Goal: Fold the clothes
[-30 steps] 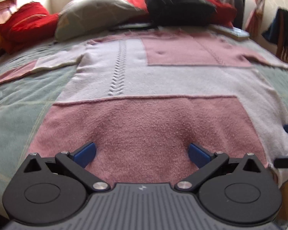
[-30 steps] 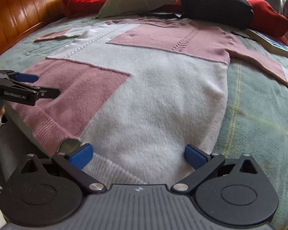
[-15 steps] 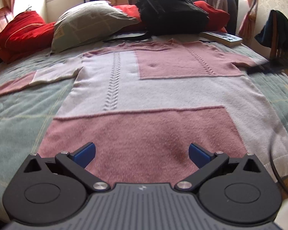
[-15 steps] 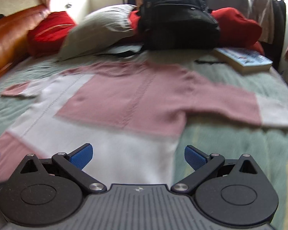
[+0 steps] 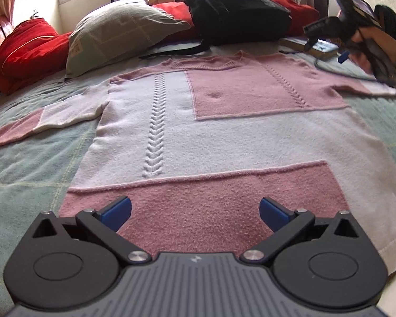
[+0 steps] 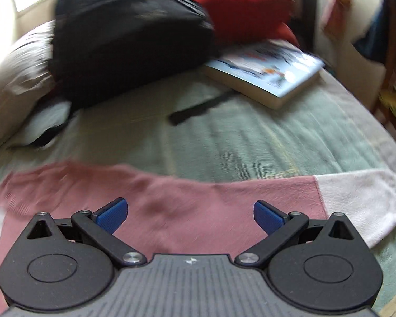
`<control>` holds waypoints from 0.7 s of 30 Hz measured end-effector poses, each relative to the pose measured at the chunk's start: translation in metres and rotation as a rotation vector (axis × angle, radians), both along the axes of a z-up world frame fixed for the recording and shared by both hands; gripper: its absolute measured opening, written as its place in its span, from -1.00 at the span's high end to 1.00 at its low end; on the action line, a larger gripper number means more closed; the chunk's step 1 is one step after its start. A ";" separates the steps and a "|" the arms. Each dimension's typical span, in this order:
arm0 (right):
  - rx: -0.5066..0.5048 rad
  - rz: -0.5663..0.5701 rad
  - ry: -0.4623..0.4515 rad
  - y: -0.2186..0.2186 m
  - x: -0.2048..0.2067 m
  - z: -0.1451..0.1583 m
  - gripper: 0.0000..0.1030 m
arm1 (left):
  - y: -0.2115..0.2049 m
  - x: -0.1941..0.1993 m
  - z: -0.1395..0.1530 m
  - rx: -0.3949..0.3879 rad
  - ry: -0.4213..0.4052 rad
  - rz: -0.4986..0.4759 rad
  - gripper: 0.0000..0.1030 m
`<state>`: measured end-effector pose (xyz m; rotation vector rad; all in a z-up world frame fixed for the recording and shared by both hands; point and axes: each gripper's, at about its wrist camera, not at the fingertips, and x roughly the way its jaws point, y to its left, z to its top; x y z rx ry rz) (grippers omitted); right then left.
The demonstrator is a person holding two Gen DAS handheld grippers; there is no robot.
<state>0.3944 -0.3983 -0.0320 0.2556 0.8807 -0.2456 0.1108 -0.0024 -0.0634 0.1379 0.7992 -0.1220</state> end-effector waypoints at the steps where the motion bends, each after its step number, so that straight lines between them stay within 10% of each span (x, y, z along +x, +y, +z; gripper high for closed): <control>1: 0.020 -0.013 0.024 -0.003 0.007 -0.006 -1.00 | -0.001 0.001 -0.001 0.003 0.002 -0.004 -0.99; 10: -0.015 -0.053 0.120 0.000 0.048 -0.052 -1.00 | 0.002 0.009 -0.008 -0.015 0.023 -0.020 -0.99; 21: 0.043 -0.049 0.034 0.008 0.040 -0.026 -1.00 | 0.007 0.011 -0.014 -0.048 0.025 -0.029 -0.99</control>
